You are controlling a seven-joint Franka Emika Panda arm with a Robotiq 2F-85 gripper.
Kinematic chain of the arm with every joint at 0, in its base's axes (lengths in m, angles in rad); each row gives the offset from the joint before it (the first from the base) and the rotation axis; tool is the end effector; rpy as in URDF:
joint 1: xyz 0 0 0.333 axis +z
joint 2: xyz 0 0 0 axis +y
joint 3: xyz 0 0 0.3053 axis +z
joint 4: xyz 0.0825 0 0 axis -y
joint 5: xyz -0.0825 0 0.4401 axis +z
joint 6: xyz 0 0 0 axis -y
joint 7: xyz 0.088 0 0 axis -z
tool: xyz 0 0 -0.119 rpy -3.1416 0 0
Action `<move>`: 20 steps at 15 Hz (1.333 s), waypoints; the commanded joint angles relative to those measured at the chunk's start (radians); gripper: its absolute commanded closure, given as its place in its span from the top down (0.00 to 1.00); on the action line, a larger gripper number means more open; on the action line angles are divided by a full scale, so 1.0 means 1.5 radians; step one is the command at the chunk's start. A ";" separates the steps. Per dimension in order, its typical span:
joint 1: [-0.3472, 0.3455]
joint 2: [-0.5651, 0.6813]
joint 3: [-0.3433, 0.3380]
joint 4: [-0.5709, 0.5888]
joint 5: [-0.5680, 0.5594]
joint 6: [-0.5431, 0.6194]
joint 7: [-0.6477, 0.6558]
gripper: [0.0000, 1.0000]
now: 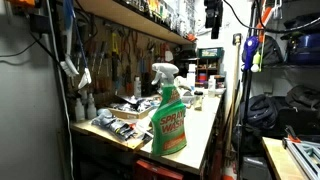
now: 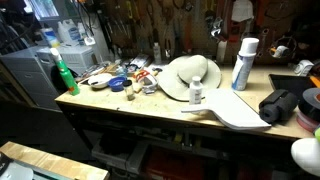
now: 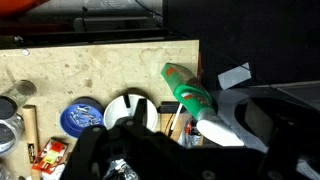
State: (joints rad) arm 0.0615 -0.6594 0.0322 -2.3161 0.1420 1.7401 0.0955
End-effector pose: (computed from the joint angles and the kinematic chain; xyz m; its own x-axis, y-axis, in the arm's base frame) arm 0.4182 0.0555 0.5586 0.9971 -0.0303 0.0699 -0.0211 -0.9915 -0.1287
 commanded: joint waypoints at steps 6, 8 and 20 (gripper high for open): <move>-0.007 0.000 0.005 0.002 0.003 -0.002 -0.004 1.00; -0.007 0.000 0.005 0.002 0.003 -0.002 -0.004 1.00; -0.095 0.104 -0.065 0.028 -0.119 0.039 -0.051 1.00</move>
State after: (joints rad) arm -0.0532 -0.6060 -0.0251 -2.3121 0.0075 1.7527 0.0694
